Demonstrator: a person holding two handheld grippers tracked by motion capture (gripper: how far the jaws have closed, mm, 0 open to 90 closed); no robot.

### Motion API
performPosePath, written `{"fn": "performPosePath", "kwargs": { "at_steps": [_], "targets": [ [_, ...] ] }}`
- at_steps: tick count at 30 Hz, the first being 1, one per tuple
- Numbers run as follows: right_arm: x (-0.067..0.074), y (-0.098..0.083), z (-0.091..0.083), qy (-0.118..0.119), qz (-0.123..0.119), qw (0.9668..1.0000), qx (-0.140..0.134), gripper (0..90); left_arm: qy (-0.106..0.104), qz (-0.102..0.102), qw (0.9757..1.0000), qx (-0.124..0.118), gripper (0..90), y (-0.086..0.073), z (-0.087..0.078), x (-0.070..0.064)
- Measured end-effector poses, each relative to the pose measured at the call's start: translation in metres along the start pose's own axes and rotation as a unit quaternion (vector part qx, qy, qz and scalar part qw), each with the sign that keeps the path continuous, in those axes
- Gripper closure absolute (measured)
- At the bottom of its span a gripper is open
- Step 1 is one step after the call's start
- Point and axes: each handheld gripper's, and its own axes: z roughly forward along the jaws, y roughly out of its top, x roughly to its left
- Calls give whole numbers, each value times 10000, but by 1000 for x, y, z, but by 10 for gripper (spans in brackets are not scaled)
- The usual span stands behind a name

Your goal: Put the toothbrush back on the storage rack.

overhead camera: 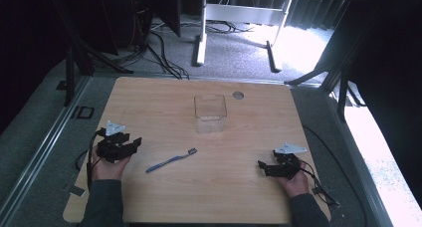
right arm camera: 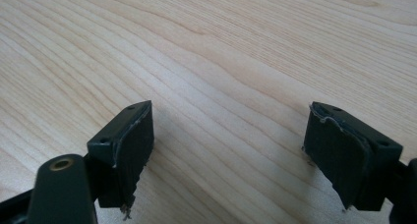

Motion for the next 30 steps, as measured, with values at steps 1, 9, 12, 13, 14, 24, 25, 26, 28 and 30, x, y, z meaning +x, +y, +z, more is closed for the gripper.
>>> {"fn": "performPosePath", "kwargs": {
  "at_steps": [1, 9, 12, 13, 14, 24, 25, 26, 28, 30],
  "targets": [
    [0, 0, 0, 0, 0, 10000, 1, 187, -63, 91, 9999, -1, 511, 4, -3, -3],
    [0, 0, 0, 2, 12, 10000, 1, 187, -303, 591, 9977, 119, 514, 21, -11, -14],
    [0, 0, 0, 3, 9, 10000, 1, 187, -334, 658, 9972, 152, 520, 24, -10, -16],
    [0, 0, 0, 2, 8, 10000, 2, 187, -373, 721, 9965, 185, 528, 28, -10, -17],
    [0, 0, 0, 2, 8, 10000, 2, 187, -373, 721, 9965, 185, 537, 28, -10, -17],
    [0, 0, 0, 3, 2, 10000, 4, 187, -464, 1068, 9925, 381, 542, 44, -9, -28],
    [0, 0, 0, 2, -4, 10000, 4, 187, -465, 1140, 9914, 436, 543, 46, -7, -31],
    [0, 0, 0, 2, -4, 10000, 4, 187, -465, 1140, 9914, 436, 544, 46, -7, -31],
    [0, 0, 0, 3, 3, 10000, 6, 187, -484, 1192, 9906, 471, 546, 48, -6, -33],
    [0, 0, 0, 3, -3, 10000, 4, 187, -505, 1252, 9896, 499, 547, 50, -5, -35]
  ]
}}
